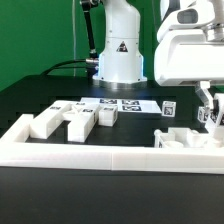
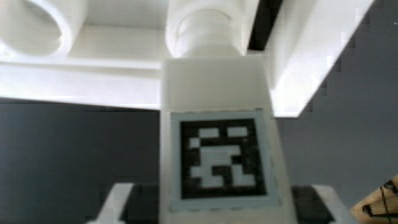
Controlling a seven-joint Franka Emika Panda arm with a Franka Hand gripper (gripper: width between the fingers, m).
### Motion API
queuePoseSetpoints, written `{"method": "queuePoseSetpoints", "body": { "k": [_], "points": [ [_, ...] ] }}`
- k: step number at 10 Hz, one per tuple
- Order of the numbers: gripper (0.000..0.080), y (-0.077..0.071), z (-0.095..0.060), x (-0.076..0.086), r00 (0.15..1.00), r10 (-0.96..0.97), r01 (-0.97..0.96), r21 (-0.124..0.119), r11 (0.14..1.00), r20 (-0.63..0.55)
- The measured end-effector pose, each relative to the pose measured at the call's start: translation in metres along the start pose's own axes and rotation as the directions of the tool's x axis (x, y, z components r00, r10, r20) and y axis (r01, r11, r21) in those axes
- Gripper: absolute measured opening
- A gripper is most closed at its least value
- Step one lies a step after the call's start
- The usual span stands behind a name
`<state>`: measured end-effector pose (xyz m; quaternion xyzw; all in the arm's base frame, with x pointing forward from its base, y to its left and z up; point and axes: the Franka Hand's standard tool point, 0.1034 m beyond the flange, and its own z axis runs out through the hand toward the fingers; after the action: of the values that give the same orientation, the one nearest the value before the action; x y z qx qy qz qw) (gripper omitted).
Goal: Assemble chair
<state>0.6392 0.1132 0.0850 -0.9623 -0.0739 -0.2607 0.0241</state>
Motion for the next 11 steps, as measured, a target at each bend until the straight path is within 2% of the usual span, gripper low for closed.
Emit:
{"method": "queuePoseSetpoints", "body": {
  "k": [5,8,11],
  "points": [
    [0.0291,-0.0016,0.0066,-0.003,1.0,-0.003,0.003,-0.001,1.0,-0.022],
    [0.0291,-0.0014,0.0059,-0.0044,0.996,-0.007,0.006,-0.009,1.0,-0.089],
    [0.0291,-0.001,0.0049,-0.0059,0.995,-0.011,0.01,-0.011,1.0,-0.101]
  ]
}}
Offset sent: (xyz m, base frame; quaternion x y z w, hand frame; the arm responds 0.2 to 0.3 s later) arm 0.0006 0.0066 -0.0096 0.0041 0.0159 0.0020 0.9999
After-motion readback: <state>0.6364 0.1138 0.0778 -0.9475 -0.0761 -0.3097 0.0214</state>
